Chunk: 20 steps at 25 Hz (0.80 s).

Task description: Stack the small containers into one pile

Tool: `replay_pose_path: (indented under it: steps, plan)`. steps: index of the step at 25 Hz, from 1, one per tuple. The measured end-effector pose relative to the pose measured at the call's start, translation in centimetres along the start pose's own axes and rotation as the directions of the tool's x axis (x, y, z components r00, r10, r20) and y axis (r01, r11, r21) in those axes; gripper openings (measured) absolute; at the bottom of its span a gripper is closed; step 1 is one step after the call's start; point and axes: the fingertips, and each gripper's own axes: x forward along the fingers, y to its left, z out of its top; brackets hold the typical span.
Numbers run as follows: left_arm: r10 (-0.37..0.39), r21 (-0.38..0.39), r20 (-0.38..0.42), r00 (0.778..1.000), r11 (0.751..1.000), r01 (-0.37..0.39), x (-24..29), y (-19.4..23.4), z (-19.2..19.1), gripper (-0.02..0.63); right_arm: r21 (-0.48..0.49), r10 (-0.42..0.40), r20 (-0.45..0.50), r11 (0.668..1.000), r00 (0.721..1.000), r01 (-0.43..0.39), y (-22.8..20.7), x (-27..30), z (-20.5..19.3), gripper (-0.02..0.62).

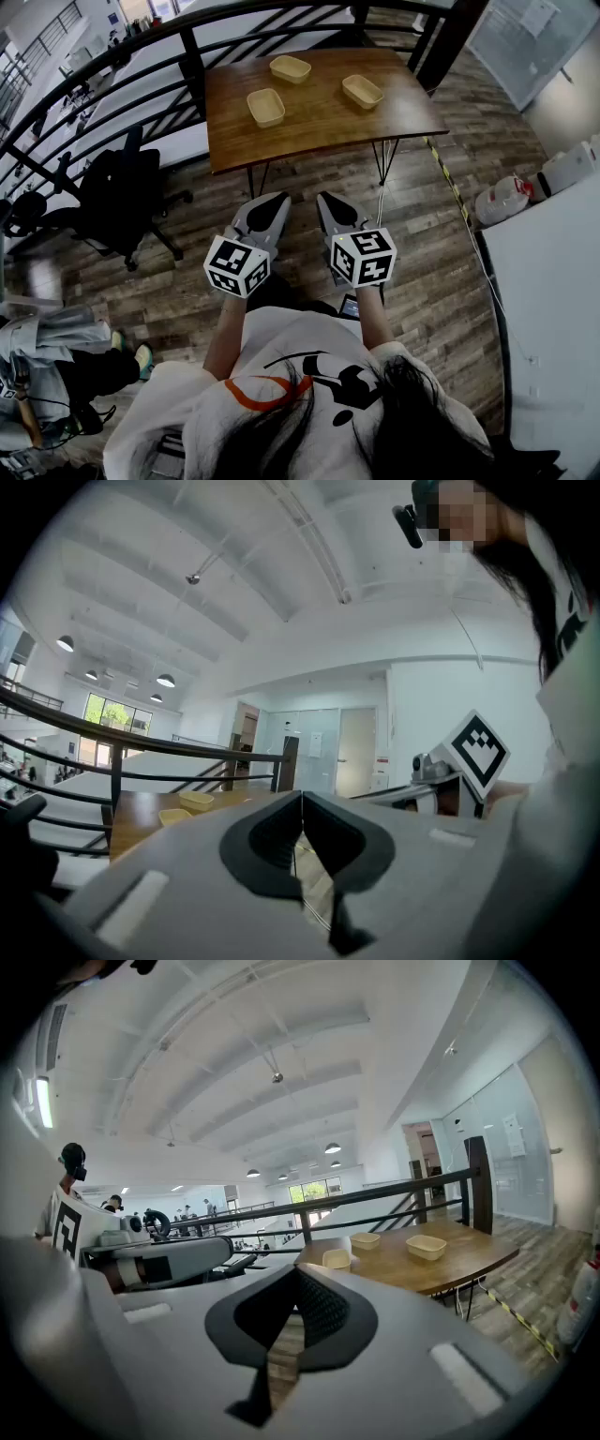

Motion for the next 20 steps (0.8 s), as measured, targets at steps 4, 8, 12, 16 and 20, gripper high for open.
replay_pose_path:
  steps: [4,8,12,16,20]
  plan:
    - [0.006,0.014,-0.024,1.000,1.000,-0.005,-0.3,0.6,-0.1,0.000,0.028,0.009,0.002,1.000,1.000,-0.009,0.3,0.5,-0.4,0.018]
    - [0.000,0.015,-0.044,0.999,1.000,0.000,0.1,-0.3,-0.6,0.000,0.041,0.001,-0.003,0.999,1.000,-0.001,-0.4,-0.3,-1.0,0.018]
    - [-0.012,0.016,-0.049,0.999,1.000,0.012,0.2,-1.0,-0.2,0.000,0.064,-0.010,0.005,0.998,1.000,0.010,-0.8,-0.9,-1.0,0.018]
    - [-0.028,0.015,-0.058,0.998,0.999,0.028,0.5,-1.5,-0.3,0.000,0.084,-0.009,0.004,0.996,1.000,0.009,-1.2,-1.3,-1.4,0.018]
    - [-0.053,0.020,-0.069,0.996,0.998,0.054,1.1,-1.8,-0.6,0.000,0.085,-0.014,-0.003,0.996,1.000,0.015,-1.5,-1.4,-1.9,0.018]
